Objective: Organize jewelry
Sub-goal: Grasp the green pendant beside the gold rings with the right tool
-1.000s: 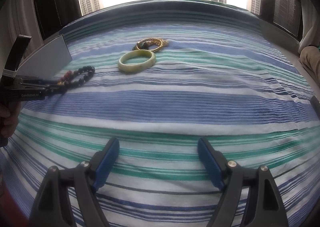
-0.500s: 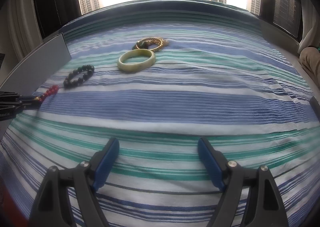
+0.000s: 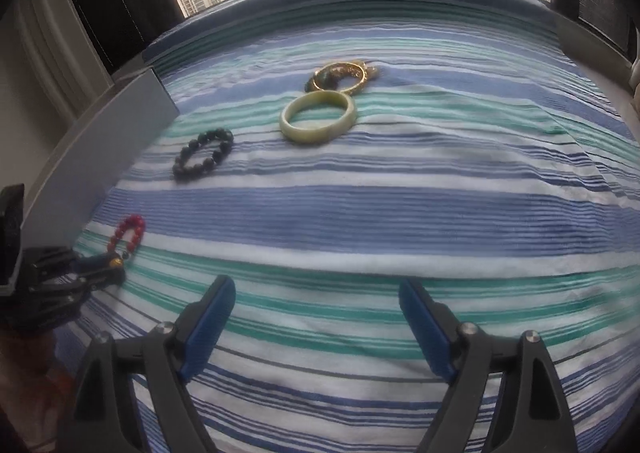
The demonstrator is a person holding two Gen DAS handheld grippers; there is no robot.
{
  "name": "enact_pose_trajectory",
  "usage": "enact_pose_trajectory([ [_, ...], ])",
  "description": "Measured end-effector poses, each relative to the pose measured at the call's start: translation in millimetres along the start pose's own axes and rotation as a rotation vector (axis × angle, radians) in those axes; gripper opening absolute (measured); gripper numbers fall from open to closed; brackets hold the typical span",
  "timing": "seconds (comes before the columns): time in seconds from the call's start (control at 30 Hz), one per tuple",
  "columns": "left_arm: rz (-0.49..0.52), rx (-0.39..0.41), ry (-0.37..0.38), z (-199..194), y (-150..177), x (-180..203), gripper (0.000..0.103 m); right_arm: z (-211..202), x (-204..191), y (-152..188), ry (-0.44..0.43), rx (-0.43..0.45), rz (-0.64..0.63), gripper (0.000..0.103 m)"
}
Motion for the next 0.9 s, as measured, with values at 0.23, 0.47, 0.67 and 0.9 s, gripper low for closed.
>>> enact_pose_trajectory([
  [0.23,-0.041,0.018,-0.035,-1.2,3.7,3.2,0.018,27.8,10.1,-124.9,-0.078,-0.045,0.167,0.039],
  [0.47,-0.035,0.024,-0.073,-2.5,6.3,10.0,0.021,91.7,-6.6,-158.6,-0.024,-0.159,0.174,0.035],
  [0.67,-0.077,0.025,-0.049,-4.0,8.4,5.1,0.021,140.1,-16.8,-181.7,0.087,-0.158,0.086,0.035],
  [0.9,-0.094,0.033,-0.036,-4.6,9.7,3.5,0.021,169.5,-13.6,-179.8,0.038,-0.157,0.119,0.023],
])
Point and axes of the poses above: each gripper's, at about its wrist camera, not at the fingertips, and z roughly the way its jaws point, x to its right, y to its underside, the point moved 1 cm from there along z, roughly the way its jaws point, and after that the axes turned 11 degrees about z, right-handed, at the moved point
